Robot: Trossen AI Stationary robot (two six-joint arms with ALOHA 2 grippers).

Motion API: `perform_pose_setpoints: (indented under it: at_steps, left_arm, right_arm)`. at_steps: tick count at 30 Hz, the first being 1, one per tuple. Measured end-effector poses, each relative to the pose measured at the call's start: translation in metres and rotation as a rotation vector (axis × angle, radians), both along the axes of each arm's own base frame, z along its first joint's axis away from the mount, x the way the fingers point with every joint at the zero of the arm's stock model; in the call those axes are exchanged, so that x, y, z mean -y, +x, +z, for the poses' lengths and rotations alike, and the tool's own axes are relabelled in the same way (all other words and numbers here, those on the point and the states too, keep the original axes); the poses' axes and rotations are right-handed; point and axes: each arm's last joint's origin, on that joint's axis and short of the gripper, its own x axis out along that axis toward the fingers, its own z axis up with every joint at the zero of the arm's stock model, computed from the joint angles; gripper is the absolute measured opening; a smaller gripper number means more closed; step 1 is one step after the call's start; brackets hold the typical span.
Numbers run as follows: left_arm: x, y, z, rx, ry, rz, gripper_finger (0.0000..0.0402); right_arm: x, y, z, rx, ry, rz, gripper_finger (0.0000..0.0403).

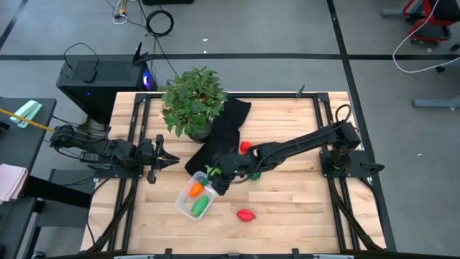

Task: Pick and placing Produce into tupperware
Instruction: Put the light green cabbage into the transparent bin

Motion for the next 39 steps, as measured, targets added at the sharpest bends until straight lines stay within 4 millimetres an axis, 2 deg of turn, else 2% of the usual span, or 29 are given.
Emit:
perform_pose_setpoints:
  at_steps: [3, 11, 15, 18, 26, 39]
  left_arm:
    - [0.000, 0.000, -0.001, -0.007, 0.003, 0.000, 0.0055]
    - [0.000, 0.000, -0.001, -0.011, 0.005, 0.000, 0.0052]
    - [0.000, 0.000, -0.001, -0.014, 0.005, 0.000, 0.0051]
    - [0.000, 0.000, -0.001, -0.014, 0.005, 0.000, 0.0055]
    - [0.000, 0.000, -0.001, -0.014, 0.002, 0.000, 0.0057]
    - [0.000, 0.000, -0.001, -0.014, 0.002, 0.000, 0.0059]
  right_arm:
    - [-0.003, 0.011, -0.009, -0.016, 0.001, 0.020, 0.0215]
    - [-0.023, 0.054, -0.011, 0.015, -0.044, 0.148, 0.0215]
    - [-0.026, 0.064, -0.031, -0.073, -0.069, 0.157, 0.0215]
    - [-0.023, 0.069, -0.048, -0.114, -0.066, 0.152, 0.0215]
    - [-0.019, 0.078, -0.074, -0.156, -0.030, 0.160, 0.0215]
    - [-0.018, 0.077, -0.077, -0.171, -0.035, 0.164, 0.0215]
